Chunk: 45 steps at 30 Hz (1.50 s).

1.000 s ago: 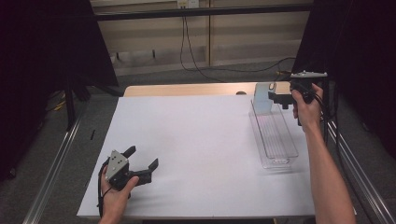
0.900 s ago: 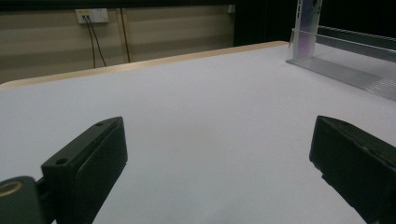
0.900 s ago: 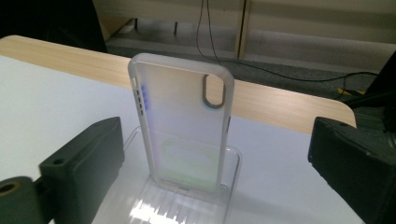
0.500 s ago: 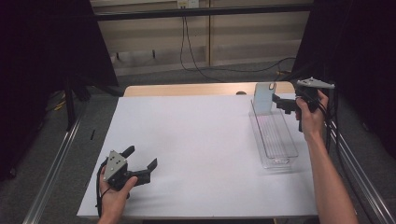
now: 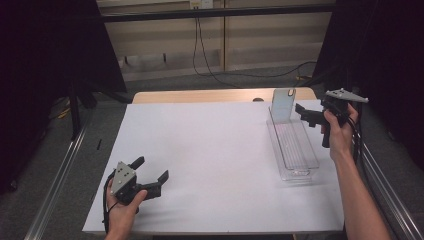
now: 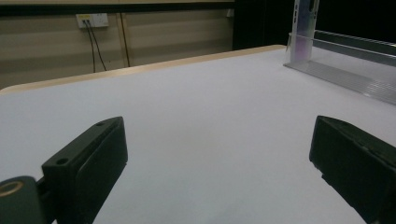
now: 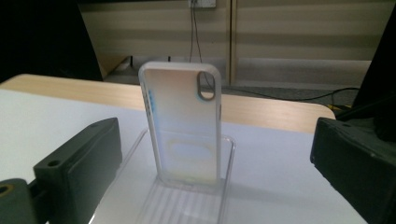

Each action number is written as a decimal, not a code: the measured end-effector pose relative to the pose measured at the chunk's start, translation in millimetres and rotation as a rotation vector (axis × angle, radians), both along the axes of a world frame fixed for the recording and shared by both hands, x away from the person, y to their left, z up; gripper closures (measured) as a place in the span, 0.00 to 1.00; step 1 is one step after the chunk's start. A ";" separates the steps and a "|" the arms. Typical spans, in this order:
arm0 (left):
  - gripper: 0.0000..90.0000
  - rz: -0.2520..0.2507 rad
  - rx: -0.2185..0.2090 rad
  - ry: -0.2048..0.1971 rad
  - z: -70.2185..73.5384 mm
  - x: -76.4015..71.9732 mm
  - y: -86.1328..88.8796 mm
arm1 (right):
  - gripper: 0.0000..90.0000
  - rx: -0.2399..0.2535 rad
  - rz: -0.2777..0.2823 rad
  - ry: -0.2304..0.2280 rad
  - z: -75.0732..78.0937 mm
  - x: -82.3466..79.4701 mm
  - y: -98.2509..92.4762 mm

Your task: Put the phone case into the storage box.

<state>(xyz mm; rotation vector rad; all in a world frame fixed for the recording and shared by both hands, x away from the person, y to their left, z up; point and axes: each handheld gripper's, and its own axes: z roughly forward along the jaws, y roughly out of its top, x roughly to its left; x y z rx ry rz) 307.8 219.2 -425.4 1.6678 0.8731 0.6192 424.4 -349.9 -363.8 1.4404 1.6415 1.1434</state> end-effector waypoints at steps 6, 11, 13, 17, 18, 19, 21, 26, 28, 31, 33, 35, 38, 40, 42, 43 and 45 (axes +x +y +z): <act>0.05 -0.001 0.002 -0.001 0.3 -1.7 0.0 | 0.02 -0.001 -0.004 -0.014 -4.4 -10.5 2.2; 0.05 -0.007 -0.001 -0.001 0.8 -2.6 0.8 | 0.00 -0.022 -0.021 -0.034 -7.2 -20.1 4.0; 0.05 -0.004 -0.003 -0.003 1.2 -3.5 0.6 | 0.00 -0.026 -0.028 -0.053 -7.8 -24.1 3.9; 0.05 -0.010 -0.003 -0.005 1.7 -4.6 0.5 | 0.01 0.008 -0.035 -0.080 -12.3 -32.4 3.0; 0.05 -0.010 -0.003 -0.005 1.7 -4.6 0.5 | 0.02 0.011 -0.040 -0.086 -13.9 -34.6 2.8; 0.05 -0.008 -0.004 -0.003 1.5 -4.7 0.5 | 0.01 0.014 -0.033 -0.092 -15.2 -37.1 2.5; 0.05 -0.008 -0.004 -0.002 1.2 -4.3 0.7 | 0.01 0.016 -0.016 -0.094 -16.1 -42.6 2.7; 0.05 0.003 -0.001 0.000 0.7 -4.6 1.0 | 0.01 0.006 -0.012 -0.134 -10.7 -59.1 6.8; 0.05 0.003 -0.006 -0.001 0.8 -5.0 1.2 | 0.00 -0.004 -0.010 -0.147 -8.8 -65.9 8.7; 0.05 0.001 -0.011 -0.001 1.0 -6.8 0.1 | 0.00 0.005 0.009 -0.162 -9.1 -74.2 8.0; 0.05 -0.004 -0.001 -0.009 2.1 -7.8 0.3 | 0.01 0.001 0.005 -0.173 -9.7 -78.8 8.3; 0.05 0.003 -0.011 -0.011 2.3 -8.8 -0.6 | 0.01 0.010 -0.002 -0.178 -10.7 -82.8 8.8; 0.05 0.000 -0.009 -0.009 2.0 -8.6 0.0 | 0.02 0.024 0.000 -0.191 -14.8 -88.7 10.0; 0.05 0.000 -0.009 -0.009 2.0 -8.7 0.5 | 0.02 0.013 -0.014 -0.196 -17.9 -92.9 11.3; 0.05 0.001 -0.006 -0.007 1.9 -9.0 1.2 | 0.01 0.014 -0.012 -0.192 -20.3 -97.3 11.8; 0.05 0.000 -0.002 -0.005 1.8 -9.1 1.8 | 0.01 0.011 -0.014 -0.191 -21.4 -99.4 12.2; 0.05 0.005 -0.005 -0.006 1.5 -9.4 2.4 | 0.01 0.005 -0.017 -0.191 -23.8 -104.2 13.4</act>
